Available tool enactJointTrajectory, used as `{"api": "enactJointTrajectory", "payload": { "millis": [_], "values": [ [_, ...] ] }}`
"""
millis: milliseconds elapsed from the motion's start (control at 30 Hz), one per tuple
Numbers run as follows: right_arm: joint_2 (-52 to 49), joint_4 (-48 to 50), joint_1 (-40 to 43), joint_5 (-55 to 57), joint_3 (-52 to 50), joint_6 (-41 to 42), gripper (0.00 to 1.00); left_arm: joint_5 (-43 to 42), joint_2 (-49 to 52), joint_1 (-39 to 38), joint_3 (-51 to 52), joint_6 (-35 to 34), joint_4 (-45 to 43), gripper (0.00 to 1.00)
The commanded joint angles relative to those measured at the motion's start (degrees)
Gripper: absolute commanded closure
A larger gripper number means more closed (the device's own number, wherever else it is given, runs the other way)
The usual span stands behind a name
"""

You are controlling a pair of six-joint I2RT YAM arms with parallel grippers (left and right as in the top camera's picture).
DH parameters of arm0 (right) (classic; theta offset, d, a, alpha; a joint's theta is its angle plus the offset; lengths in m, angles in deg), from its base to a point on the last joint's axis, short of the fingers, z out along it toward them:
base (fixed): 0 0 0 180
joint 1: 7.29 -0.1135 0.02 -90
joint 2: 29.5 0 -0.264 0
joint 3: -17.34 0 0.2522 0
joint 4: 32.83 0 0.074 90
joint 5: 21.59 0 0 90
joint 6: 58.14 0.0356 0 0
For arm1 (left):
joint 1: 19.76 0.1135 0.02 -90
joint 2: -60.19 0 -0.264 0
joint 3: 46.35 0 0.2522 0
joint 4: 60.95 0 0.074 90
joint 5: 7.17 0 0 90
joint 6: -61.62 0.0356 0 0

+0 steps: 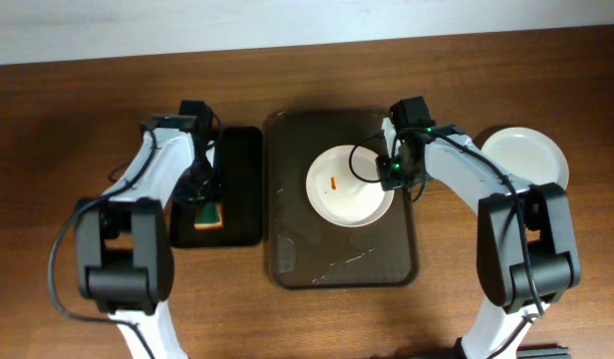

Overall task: Clean dirty plates on tray and stack at the side
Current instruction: 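Grasp the sponge with the left gripper, scrub the pink plate, return sponge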

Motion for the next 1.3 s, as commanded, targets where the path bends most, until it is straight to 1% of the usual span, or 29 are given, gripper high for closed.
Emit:
{"api": "enactJointTrajectory", "payload": {
  "millis": [0,33,133,233,267,300,333,367,400,433,500,567,600,633,667,700,767,867,967,1000,1067,1100,1167,1200,1233,1267],
  "values": [
    [-0.3,-0.4,0.0,0.6,-0.5,-1.2,0.95,0.5,5.5,0.0,0.2,-0.9,-1.2,0.92],
    [-0.3,-0.5,0.0,0.6,-0.5,-1.2,0.95,-0.3,6.1,0.0,0.2,-0.9,-1.2,1.00],
    [-0.3,-0.5,0.0,0.6,-0.5,-1.2,0.95,-4.0,5.0,0.0,-2.2,-0.8,1.7,1.00],
    [-0.3,-0.7,0.0,0.6,-0.5,-1.2,0.95,-4.4,0.9,0.0,-7.2,-0.9,6.4,1.00],
    [-0.3,-0.7,0.0,0.6,-0.5,-1.2,0.95,-4.4,-0.7,0.0,-8.4,-0.9,7.3,0.87],
    [-0.3,-0.7,0.0,0.6,-0.5,-1.2,0.95,-4.3,-2.6,0.0,-8.9,-0.8,7.4,0.63],
    [-0.3,-0.7,0.0,0.6,-0.5,-1.2,0.95,-4.0,-3.0,0.0,-8.9,-0.8,7.5,0.48],
    [-0.3,-0.9,0.0,0.6,-0.5,-1.2,0.95,-3.5,-2.8,0.0,-8.5,-0.9,7.3,0.41],
    [-0.3,-0.9,0.0,0.6,-0.5,-1.2,0.95,-3.0,-2.8,0.0,-7.6,-0.9,6.5,0.37],
    [-0.3,-1.1,0.0,0.6,-0.5,-1.2,0.95,-2.8,-2.8,0.0,-6.1,-0.9,4.9,0.35],
    [-0.3,-1.2,0.0,0.6,-0.5,-1.2,0.95,-2.9,-2.7,-0.1,-2.3,-0.9,0.9,0.35],
    [-0.3,-1.3,0.0,0.6,-0.5,-1.2,0.94,-2.9,-2.7,-0.3,4.6,-0.9,-5.6,0.41],
    [-0.3,-1.3,0.0,0.6,-0.5,-1.2,0.94,-2.9,-2.7,-0.3,7.3,-0.9,-8.3,0.48],
    [-0.3,-1.3,0.0,0.6,-0.5,-1.2,0.94,-2.9,-2.7,-0.3,9.4,-0.9,-10.4,0.62],
    [-0.3,-1.3,0.0,0.6,-0.5,-1.2,0.95,-3.4,-2.7,-0.3,10.8,-0.9,-11.3,0.89],
    [-0.3,-1.3,0.0,0.6,-0.5,-1.2,0.94,-3.8,-2.7,-0.3,10.8,-0.9,-11.2,1.00],
    [-0.3,-1.3,0.0,0.6,-0.5,-1.2,0.94,-5.9,-3.9,-0.3,9.0,-0.9,-9.1,1.00],
    [-0.3,-1.3,0.0,0.6,-0.5,-1.2,0.94,-6.3,-7.2,-0.3,2.2,-0.9,-2.6,1.00],
    [-0.3,-1.3,0.0,0.6,-0.5,-1.2,0.94,-5.9,-10.1,-0.3,-1.8,-0.8,0.3,0.55],
    [-0.3,-1.3,0.0,0.6,-0.5,-1.2,0.94,-5.6,-10.2,-0.3,-1.8,-0.8,0.4,0.49],
    [-0.3,-1.3,0.0,0.6,-0.5,-1.2,0.95,-3.7,-9.6,-0.3,-1.2,-0.9,0.1,0.46],
    [-0.3,-1.3,0.0,0.6,-0.5,-1.2,0.94,-2.8,-9.1,-0.4,0.0,-0.9,-1.4,0.41],
    [-0.3,-1.3,0.0,0.6,-0.5,-1.2,0.94,-2.9,-8.7,-0.4,1.6,-0.9,-4.2,0.41],
    [-0.3,-1.3,0.0,0.6,-0.5,-1.2,0.94,-2.9,-8.1,-0.4,3.4,-0.9,-7.0,0.41],
    [-0.3,-1.3,0.0,0.6,-0.5,-1.2,0.94,-2.9,-7.2,-0.5,4.7,-0.9,-9.0,0.47],
    [-0.3,-1.3,0.0,0.6,-0.5,-1.2,0.94,-2.9,-6.2,-0.5,5.7,-0.9,-10.2,0.49]
  ]
}}
